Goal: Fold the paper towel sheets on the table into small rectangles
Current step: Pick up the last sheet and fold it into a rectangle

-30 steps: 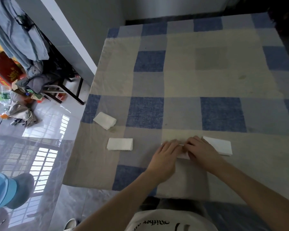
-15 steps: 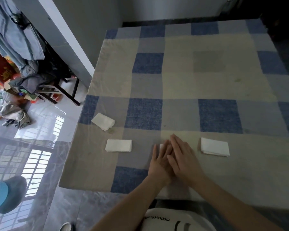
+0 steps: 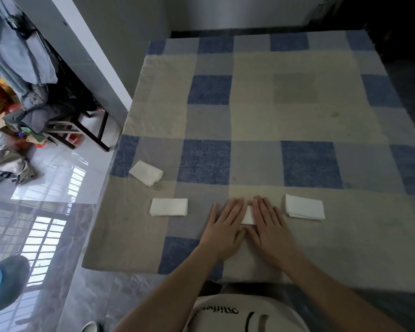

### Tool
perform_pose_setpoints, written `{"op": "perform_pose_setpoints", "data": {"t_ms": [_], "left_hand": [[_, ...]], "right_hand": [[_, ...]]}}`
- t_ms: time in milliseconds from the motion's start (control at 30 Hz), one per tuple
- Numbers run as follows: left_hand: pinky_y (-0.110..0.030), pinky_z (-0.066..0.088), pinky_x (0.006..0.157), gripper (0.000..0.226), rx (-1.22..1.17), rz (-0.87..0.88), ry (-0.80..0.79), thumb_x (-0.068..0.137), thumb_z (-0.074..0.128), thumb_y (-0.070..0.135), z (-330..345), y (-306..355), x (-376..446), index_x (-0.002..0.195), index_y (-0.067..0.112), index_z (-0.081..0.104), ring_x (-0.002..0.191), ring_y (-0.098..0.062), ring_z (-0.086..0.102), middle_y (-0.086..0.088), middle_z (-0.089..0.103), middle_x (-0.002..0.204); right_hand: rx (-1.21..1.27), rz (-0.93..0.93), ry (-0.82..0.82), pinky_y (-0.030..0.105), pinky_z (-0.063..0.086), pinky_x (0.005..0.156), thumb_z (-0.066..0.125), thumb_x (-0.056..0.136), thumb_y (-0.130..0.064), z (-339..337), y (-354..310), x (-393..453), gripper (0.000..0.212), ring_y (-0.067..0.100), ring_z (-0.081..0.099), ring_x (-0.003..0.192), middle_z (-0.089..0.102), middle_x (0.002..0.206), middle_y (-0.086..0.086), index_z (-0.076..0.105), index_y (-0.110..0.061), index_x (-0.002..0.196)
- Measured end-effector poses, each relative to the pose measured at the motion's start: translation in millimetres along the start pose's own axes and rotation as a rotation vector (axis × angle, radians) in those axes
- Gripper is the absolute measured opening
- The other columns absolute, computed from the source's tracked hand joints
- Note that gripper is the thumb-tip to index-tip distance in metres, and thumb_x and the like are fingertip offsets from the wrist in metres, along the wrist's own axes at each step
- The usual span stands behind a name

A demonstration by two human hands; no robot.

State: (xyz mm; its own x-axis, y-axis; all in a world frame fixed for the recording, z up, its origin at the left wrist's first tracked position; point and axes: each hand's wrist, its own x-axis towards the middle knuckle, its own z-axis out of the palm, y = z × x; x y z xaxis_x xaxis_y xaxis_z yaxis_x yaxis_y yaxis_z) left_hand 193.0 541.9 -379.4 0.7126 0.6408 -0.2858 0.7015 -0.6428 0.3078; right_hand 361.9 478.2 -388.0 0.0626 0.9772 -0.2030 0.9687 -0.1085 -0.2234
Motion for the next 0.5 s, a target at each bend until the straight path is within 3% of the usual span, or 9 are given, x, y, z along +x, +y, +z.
{"op": "perform_pose_setpoints", "data": {"t_ms": [300,400,500], "left_hand": [[-0.046,-0.016,0.116,0.064,-0.068,-0.045,-0.047,0.101,0.021,0.048,-14.9,-5.9,-0.4,0.154,0.024,-0.005,0.144,-0.005,-0.020,0.012,-0.012,0.161],[-0.043,-0.015,0.116,0.059,-0.151,-0.082,-0.084,0.103,0.024,0.046,-22.4,-4.0,3.9,0.155,0.027,0.003,0.145,-0.002,-0.015,0.015,-0.006,0.161],[-0.042,-0.004,0.119,0.052,-0.183,-0.121,-0.042,0.104,0.027,0.040,-28.6,-2.3,7.9,0.153,0.028,0.018,0.147,-0.003,-0.002,0.016,0.008,0.161]], "right_hand": [[0.011,0.047,-0.033,0.044,0.014,0.114,0.011,0.099,-0.052,-2.0,-7.5,-0.5,0.070,0.025,0.020,0.143,0.031,0.153,0.015,0.025,-0.003,0.147],[0.027,0.080,-0.039,0.043,0.014,0.113,0.008,0.100,-0.052,-2.0,-9.0,1.0,0.070,0.023,0.020,0.142,0.035,0.151,0.014,0.028,-0.004,0.146],[0.044,0.086,-0.051,0.042,0.014,0.112,0.010,0.099,-0.056,-3.1,-11.9,1.5,0.074,0.024,0.025,0.141,0.039,0.149,0.014,0.035,-0.003,0.144]]}}
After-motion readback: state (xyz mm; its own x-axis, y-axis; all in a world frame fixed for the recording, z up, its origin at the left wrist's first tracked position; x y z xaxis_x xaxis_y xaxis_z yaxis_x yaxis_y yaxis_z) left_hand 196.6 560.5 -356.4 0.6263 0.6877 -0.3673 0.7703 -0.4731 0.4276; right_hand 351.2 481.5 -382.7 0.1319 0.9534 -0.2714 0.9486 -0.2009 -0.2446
